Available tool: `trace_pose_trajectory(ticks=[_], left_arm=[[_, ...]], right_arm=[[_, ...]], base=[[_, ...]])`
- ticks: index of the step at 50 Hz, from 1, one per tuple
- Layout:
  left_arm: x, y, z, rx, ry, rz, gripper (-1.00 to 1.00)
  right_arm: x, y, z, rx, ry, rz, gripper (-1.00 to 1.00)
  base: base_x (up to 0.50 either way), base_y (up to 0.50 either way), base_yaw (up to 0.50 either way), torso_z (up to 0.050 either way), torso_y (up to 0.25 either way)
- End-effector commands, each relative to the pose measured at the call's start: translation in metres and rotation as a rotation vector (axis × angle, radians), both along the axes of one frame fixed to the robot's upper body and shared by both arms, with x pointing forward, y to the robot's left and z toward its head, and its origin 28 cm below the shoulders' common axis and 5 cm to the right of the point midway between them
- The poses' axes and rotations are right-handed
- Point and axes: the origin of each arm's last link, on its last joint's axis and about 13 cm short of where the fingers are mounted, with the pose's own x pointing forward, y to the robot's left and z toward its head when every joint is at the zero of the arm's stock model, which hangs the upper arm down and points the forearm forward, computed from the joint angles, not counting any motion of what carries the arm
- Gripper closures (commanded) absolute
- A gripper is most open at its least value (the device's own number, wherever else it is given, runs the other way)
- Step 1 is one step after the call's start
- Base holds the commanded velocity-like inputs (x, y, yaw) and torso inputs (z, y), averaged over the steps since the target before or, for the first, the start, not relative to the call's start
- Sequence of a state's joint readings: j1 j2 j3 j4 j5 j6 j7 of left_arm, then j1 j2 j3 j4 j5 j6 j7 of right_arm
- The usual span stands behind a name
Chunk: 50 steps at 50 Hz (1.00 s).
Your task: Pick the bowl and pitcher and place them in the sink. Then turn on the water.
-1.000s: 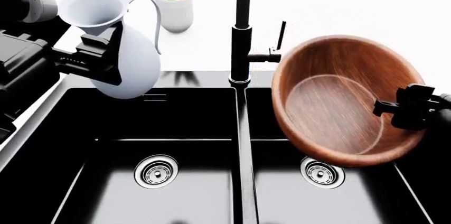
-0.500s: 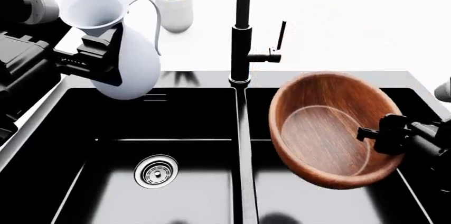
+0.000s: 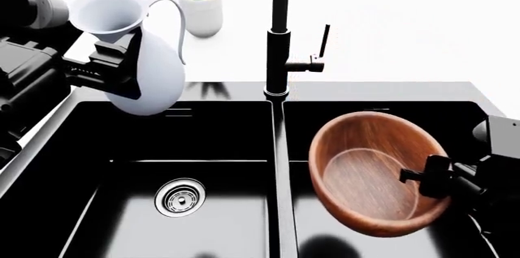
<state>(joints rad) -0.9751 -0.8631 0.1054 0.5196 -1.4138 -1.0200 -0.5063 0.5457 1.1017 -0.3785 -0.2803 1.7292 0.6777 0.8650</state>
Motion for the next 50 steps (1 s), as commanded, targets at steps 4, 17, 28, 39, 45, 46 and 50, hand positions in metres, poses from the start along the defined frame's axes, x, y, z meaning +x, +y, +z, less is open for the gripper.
trace_pose_trajectory(ticks=[4,17,28,39,45,46,50], left_arm=[[0.000,0.001,0.001,-0.013,-0.011,0.015,1.00],[0.001,0.001,-0.001,-0.014,-0.007,0.014,1.00],[0.001,0.002,-0.002,-0.014,-0.006,0.015,1.00],[0.000,0.002,-0.003,-0.016,-0.005,0.015,1.00],[0.001,0.002,-0.004,-0.017,-0.004,0.016,1.00],[0.001,0.002,-0.004,-0.018,-0.004,0.016,1.00],[0.001,0.003,-0.004,-0.020,-0.004,0.016,1.00]], right_arm=[[0.006,-0.001,-0.017,-0.016,0.047,-0.004,1.00],[0.009,0.000,-0.033,-0.033,0.097,-0.010,1.00],[0.010,-0.001,-0.043,-0.057,0.126,-0.019,1.00],[0.009,-0.001,-0.049,-0.099,0.158,-0.020,1.00],[0.010,-0.001,-0.053,-0.123,0.171,-0.019,1.00],[0.010,-0.001,-0.053,-0.126,0.173,-0.021,1.00],[0.010,-0.001,-0.056,-0.143,0.182,-0.022,1.00]], base=[[0.00,0.00,0.00,0.000,0.000],[0.00,0.00,0.00,0.000,0.001],[0.00,0.00,0.00,0.000,0.001],[0.00,0.00,0.00,0.001,0.001],[0.00,0.00,0.00,0.000,0.002],[0.00,0.00,0.00,0.000,0.000],[0.00,0.00,0.00,0.000,0.000]])
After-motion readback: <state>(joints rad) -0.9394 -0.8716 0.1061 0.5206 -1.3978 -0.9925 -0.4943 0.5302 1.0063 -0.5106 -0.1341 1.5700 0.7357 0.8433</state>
